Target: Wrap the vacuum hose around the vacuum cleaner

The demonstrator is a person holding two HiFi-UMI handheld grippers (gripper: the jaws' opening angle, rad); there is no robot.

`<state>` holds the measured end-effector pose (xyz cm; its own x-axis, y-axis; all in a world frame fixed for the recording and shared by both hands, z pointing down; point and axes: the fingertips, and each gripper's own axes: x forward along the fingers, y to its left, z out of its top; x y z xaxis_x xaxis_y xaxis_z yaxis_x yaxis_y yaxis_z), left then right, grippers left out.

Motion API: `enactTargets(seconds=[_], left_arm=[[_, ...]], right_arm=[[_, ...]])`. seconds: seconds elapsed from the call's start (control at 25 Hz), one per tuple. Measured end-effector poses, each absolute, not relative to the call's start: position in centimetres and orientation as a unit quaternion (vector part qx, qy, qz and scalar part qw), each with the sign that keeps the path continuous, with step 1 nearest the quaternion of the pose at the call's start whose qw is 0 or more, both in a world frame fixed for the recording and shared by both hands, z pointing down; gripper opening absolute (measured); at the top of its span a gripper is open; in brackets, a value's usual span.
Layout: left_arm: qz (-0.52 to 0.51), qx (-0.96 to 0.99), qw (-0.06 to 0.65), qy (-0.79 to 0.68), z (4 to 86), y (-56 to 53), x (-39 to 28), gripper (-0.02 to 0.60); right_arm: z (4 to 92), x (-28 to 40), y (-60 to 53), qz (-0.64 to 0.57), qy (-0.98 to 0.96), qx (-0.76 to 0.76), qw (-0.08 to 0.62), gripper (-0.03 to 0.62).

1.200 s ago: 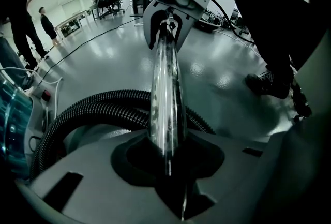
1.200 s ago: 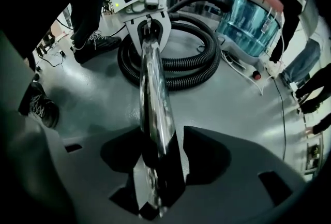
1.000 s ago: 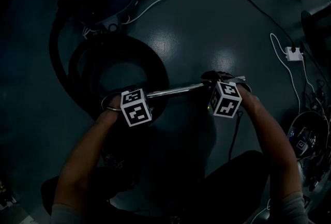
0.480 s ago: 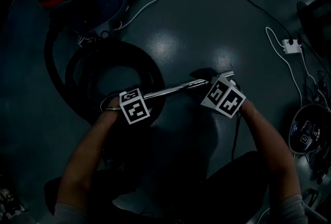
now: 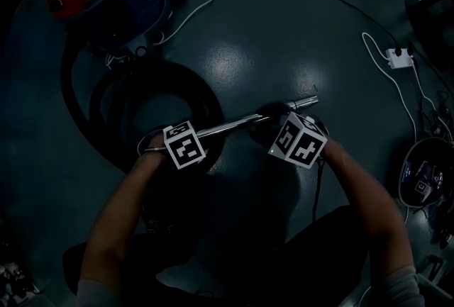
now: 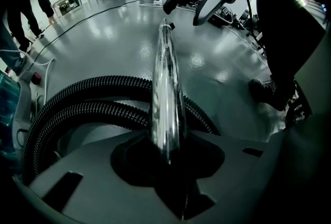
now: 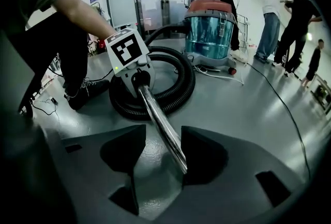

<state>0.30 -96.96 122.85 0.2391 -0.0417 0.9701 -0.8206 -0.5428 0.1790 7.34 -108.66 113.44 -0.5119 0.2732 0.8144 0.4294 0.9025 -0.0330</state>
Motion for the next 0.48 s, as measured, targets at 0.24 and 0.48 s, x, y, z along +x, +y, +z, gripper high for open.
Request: enactTargets(seconds=[0.24,0.48], left_arm=[[0.544,0.687,0.368,-0.311,123.0,-96.8,0.4,0.135],[0.531,0.691,0.390,-0.297,122.5,-96.3,1.5,0.219]], right_arm=[[113.6,7.4,-108.0,-0.076,-0.862,-0.211,0.454,0.215],[114.1,7.9,-107.8,-0.079,-0.858,-0.218,0.459,0.216]])
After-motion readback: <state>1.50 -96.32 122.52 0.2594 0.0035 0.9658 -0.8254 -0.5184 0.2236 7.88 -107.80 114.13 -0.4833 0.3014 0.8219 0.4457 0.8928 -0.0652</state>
